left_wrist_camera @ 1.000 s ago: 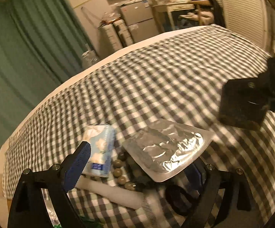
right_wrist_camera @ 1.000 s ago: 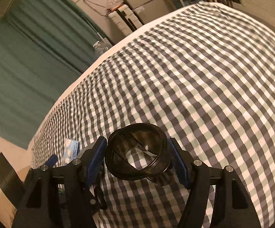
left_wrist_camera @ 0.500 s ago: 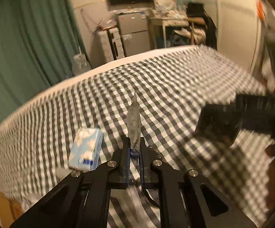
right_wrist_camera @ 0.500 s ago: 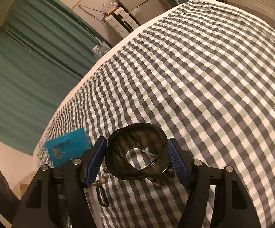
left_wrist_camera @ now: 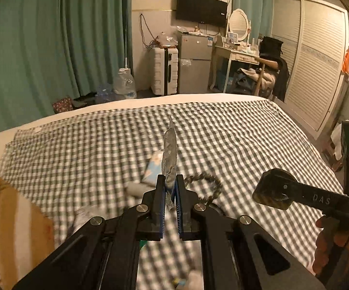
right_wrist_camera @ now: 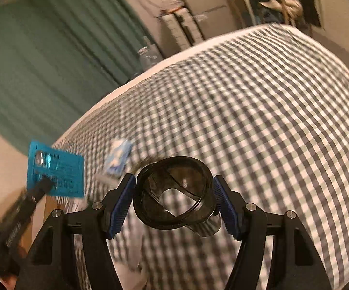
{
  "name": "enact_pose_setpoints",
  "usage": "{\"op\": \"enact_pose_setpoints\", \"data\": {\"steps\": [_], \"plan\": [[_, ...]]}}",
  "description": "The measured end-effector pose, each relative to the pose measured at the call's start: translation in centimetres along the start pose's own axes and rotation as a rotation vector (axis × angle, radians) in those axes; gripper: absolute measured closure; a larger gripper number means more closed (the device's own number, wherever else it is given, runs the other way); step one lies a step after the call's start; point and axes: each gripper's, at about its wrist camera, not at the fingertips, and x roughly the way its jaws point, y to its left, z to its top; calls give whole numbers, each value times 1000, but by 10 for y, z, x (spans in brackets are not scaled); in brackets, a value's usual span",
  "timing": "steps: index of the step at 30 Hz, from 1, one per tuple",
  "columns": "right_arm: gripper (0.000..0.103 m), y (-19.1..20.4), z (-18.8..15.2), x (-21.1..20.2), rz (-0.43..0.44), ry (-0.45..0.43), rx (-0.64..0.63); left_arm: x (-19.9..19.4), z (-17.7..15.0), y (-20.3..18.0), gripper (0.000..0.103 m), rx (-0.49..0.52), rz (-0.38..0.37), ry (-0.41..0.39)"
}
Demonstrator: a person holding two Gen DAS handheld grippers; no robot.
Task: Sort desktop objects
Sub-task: 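Carry the black ring and blister pack over the cardboard box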
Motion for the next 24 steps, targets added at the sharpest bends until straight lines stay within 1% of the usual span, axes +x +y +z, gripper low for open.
{"op": "enact_pose_setpoints", "data": {"steps": [3,6,11,13,18,20,22,23,24], "plan": [[38,30,-12,-15,14,-1,-71,-24,-10,22,95,-37,10,16],[38,68,-23,-33,28,-21,-157,-55,-17,44,95,-65,35,1],[38,135,-42,-63,52,-69,-302,-107,-24,75,95,-51,84,-59],[38,164,-49,-73,77,-82,-351,-131,-24,93,95,-54,113,-83],[38,235,-68,-85,177,-78,-445,-175,-29,143,95,-88,168,-113],[38,260,-79,-84,231,-51,-467,-186,-35,163,95,-102,205,-113],[38,281,-90,-79,298,-14,-480,-193,-47,182,95,-130,261,-110],[38,294,-98,-74,324,8,-488,-194,-55,191,95,-141,274,-100],[38,300,-103,-70,333,19,-497,-195,-63,202,95,-160,276,-91]]}}
